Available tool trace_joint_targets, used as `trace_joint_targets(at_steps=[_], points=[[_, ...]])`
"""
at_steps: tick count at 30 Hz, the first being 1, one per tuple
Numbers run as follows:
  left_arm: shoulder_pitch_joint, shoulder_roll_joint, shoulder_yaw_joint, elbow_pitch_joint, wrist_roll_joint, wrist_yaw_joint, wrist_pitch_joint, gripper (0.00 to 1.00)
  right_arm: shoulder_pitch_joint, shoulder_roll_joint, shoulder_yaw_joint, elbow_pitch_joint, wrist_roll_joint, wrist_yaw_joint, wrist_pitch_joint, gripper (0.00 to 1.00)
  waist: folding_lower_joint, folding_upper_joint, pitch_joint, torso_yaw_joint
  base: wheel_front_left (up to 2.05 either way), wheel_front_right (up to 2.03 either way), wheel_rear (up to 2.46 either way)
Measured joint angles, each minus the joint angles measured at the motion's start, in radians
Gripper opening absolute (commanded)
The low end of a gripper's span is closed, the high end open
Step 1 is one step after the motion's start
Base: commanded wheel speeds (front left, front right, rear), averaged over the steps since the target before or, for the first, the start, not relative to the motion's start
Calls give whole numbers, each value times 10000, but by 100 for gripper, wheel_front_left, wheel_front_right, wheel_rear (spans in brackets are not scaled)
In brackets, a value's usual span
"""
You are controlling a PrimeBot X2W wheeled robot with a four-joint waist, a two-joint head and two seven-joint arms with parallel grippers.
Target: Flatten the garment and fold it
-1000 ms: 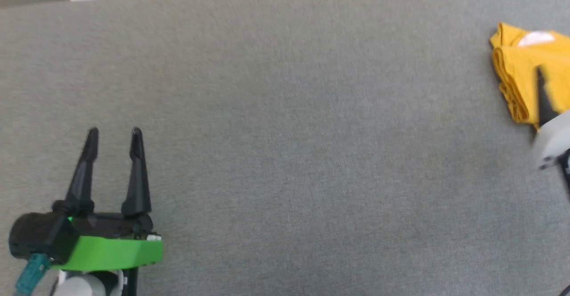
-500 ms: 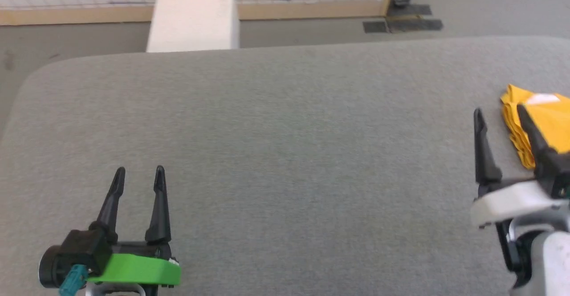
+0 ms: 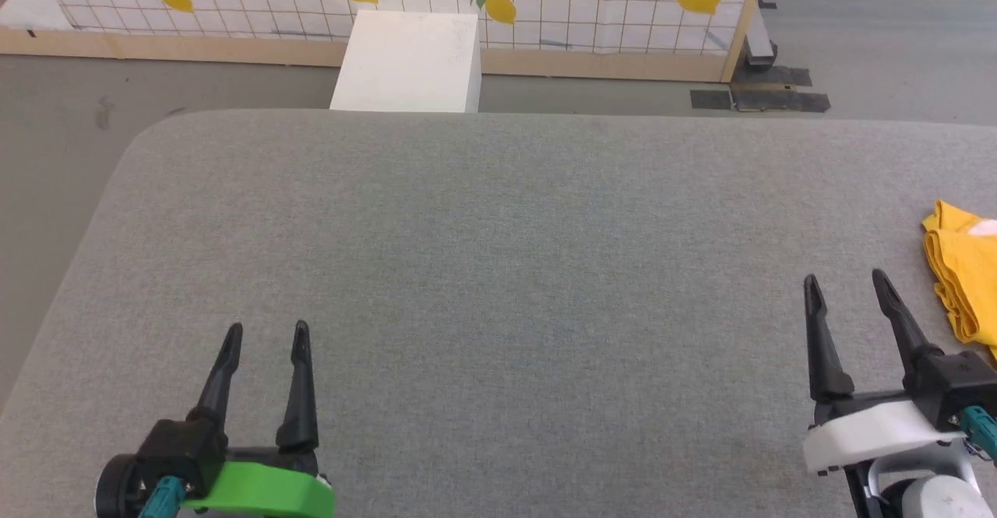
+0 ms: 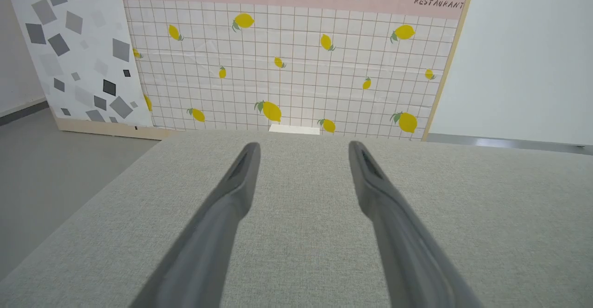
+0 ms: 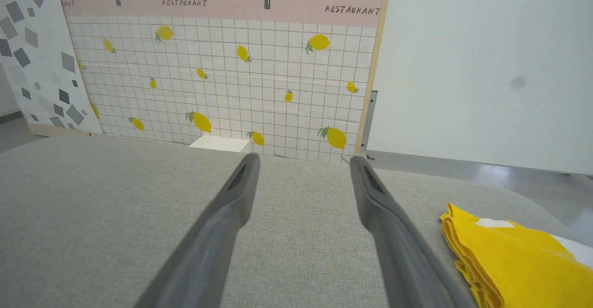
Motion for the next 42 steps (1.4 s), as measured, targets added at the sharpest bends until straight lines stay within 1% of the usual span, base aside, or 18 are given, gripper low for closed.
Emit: trace_joint_targets(at_steps=[7, 8, 26, 42], points=[[202, -337, 138, 100, 247, -318, 0, 100, 181, -2, -265, 756, 188, 0, -288, 100, 0, 0, -151, 26, 0, 0, 0], [208, -357, 163, 98, 261, -336, 2, 0, 181, 0, -261, 784, 184, 0, -282, 0, 0, 0, -155, 15, 0, 0, 0], [192, -368, 213, 121, 412, -332, 194, 0, 179, -2, -153, 736, 184, 0, -100, 0, 0, 0, -193, -21, 0, 0, 0], [139, -525, 313, 213, 617, -332, 535, 0, 179, -2, 15, 589, 182, 0, 173, 0, 1, 0, -238, -72, 0, 0, 0]])
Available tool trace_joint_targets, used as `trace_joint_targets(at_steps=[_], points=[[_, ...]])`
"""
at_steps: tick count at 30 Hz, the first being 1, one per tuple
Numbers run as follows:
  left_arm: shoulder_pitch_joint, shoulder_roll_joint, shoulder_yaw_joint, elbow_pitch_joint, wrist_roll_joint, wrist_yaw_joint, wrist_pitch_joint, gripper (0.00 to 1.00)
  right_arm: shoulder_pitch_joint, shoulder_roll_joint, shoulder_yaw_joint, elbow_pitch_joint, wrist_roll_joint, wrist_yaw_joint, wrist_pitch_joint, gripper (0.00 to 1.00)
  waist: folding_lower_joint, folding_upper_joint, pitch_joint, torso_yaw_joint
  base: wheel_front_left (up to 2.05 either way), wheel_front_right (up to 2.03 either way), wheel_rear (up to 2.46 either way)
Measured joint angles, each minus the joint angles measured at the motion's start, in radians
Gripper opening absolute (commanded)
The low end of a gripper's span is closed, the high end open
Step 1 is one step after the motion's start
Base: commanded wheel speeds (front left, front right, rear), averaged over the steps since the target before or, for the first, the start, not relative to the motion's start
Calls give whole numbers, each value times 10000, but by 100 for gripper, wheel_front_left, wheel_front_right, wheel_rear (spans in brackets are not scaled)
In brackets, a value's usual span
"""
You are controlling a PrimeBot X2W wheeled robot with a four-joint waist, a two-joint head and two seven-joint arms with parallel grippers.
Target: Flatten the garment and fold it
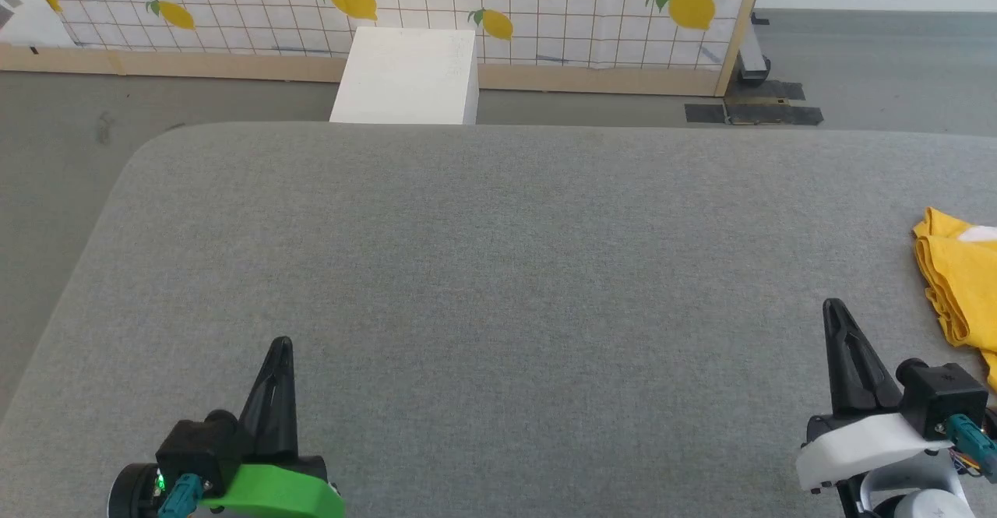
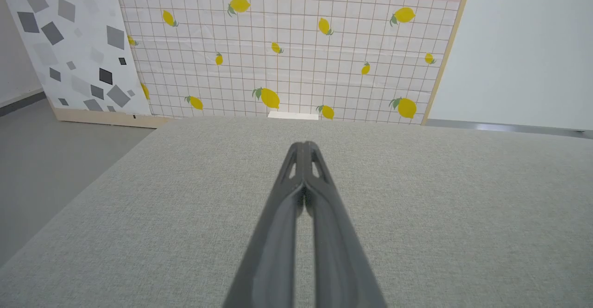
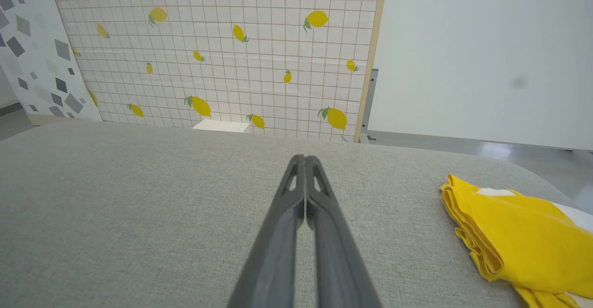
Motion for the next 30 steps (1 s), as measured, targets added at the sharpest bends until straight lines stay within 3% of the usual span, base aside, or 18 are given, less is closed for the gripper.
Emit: trace_joint_targets(at_steps=[30], points=[[-280, -222, 240, 198, 596, 0, 614, 0, 0, 0, 351, -261, -12, 0, 533, 0, 0, 0, -87, -98, 0, 0, 0]])
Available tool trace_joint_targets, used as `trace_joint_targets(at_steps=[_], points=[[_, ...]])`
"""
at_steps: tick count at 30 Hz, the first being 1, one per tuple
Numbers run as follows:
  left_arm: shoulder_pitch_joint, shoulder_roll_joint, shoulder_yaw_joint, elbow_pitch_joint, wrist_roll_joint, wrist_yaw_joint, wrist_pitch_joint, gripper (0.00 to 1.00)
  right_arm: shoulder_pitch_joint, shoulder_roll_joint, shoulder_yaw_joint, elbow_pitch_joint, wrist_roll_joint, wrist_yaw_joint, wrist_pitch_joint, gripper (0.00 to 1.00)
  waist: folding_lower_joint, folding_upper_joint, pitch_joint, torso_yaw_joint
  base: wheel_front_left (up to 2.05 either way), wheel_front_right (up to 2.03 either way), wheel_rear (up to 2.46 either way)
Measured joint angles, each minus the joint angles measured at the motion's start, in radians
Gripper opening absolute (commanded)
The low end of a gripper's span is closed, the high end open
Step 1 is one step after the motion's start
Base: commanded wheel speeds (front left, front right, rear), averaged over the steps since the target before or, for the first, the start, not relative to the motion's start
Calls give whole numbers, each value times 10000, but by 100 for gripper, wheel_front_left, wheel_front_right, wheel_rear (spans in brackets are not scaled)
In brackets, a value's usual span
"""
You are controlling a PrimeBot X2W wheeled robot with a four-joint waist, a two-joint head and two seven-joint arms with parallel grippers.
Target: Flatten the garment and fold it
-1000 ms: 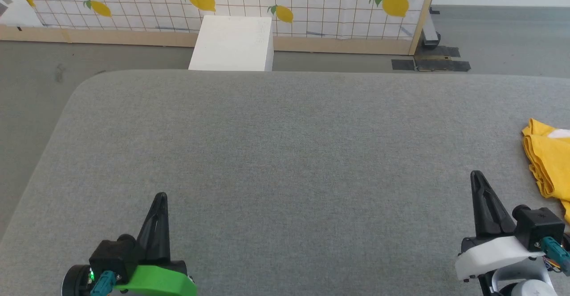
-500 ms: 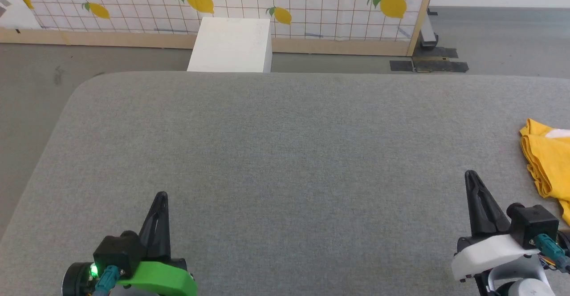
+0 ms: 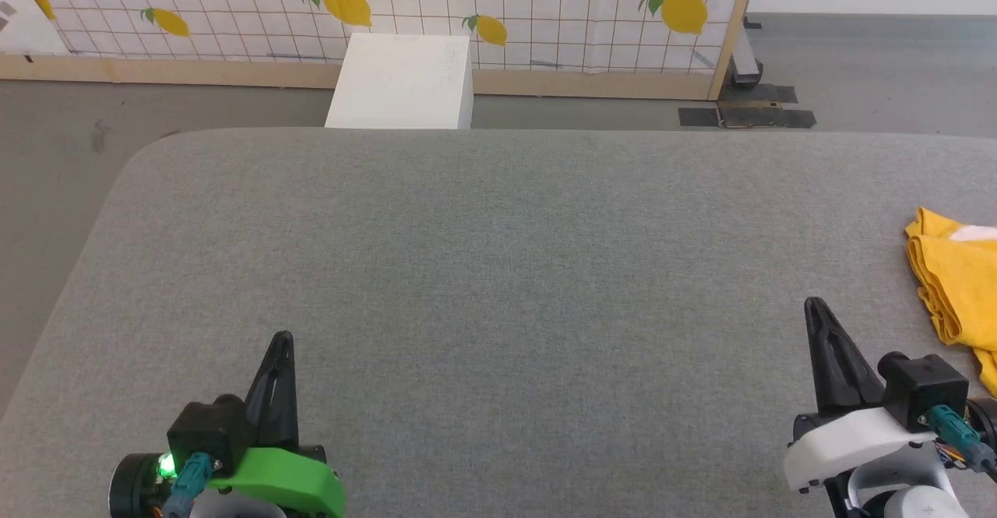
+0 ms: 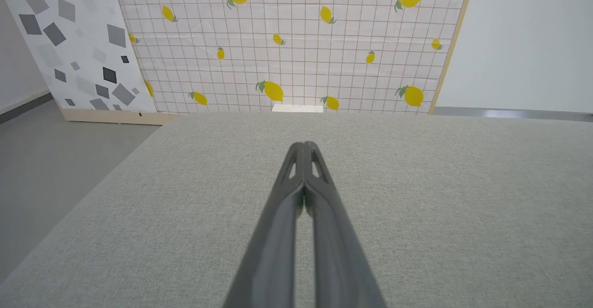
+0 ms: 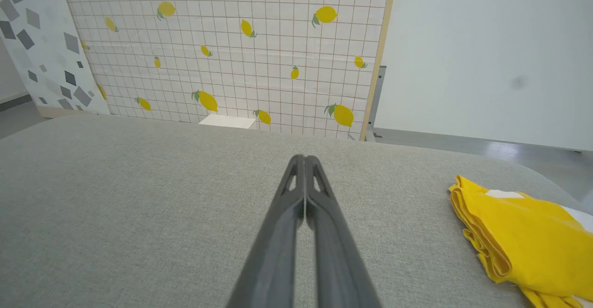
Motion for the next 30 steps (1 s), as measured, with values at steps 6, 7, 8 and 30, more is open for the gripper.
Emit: trace_joint_targets(at_steps=[6, 7, 8, 30], points=[[-42, -71, 40, 23, 75, 0, 104, 0, 0, 0, 82, -71, -2, 0, 111, 0, 0, 0, -17, -19, 0, 0, 0], [-55, -75, 46, 25, 77, 0, 140, 0, 0, 0, 94, -79, -2, 0, 163, 0, 0, 0, -20, -23, 0, 0, 0], [-67, -79, 50, 31, 88, 0, 159, 0, 0, 0, 102, -81, -2, 0, 174, 0, 0, 0, -22, -25, 0, 0, 0], [-274, -224, 192, 169, 577, 0, 589, 0, 0, 0, 351, -280, -17, 0, 556, 0, 0, 0, -85, -97, 0, 0, 0]])
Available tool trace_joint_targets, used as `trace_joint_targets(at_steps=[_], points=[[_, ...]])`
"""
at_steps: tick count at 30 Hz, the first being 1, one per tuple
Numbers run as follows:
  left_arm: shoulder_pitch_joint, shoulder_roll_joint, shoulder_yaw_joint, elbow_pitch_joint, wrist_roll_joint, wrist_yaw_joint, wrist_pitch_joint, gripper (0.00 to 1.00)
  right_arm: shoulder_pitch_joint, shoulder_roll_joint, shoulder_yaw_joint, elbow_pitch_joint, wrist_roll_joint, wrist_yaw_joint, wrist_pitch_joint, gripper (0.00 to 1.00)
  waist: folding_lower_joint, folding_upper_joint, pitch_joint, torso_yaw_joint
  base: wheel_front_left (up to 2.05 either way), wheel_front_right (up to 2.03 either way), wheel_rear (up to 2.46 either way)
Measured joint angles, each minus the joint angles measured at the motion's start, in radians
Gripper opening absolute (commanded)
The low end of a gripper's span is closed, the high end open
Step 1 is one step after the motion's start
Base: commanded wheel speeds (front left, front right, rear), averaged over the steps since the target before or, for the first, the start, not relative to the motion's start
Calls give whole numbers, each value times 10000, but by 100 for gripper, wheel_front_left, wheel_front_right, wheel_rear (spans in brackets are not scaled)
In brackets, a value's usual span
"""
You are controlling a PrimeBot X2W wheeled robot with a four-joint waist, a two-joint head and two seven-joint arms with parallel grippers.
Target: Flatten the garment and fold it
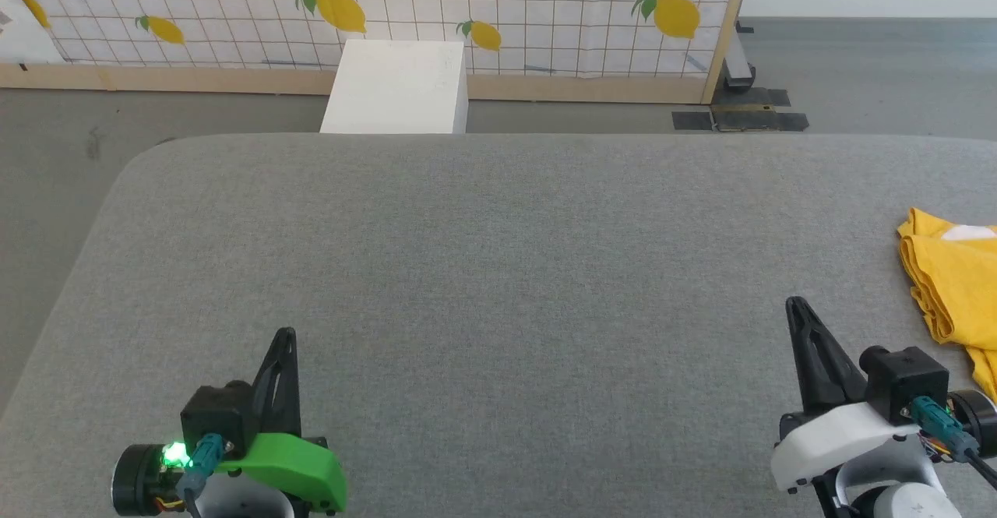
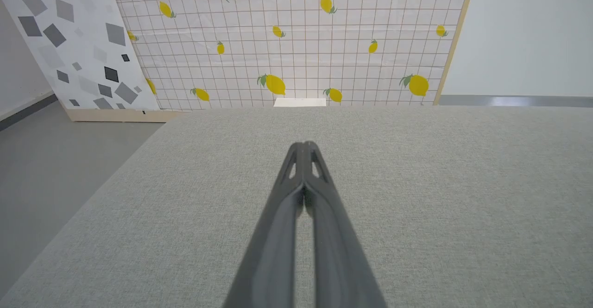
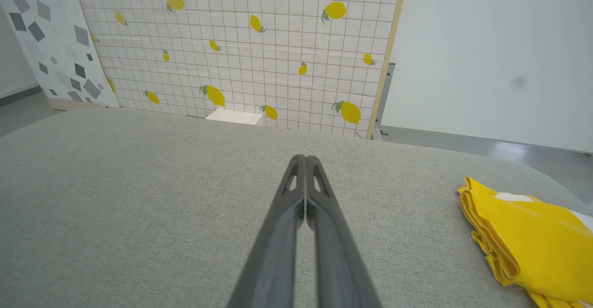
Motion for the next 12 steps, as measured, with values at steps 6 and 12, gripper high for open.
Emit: trace_joint_targets(at_steps=[6, 12], points=[[-21, -38, 56, 38, 69, 0, 127, 0, 0, 0, 73, -54, 0, 0, 119, 0, 0, 0, -17, -19, 0, 0, 0], [-139, -115, 107, 75, 142, 0, 224, 0, -1, 0, 134, -119, -2, 0, 222, 0, 0, 0, -34, -38, 0, 0, 0]])
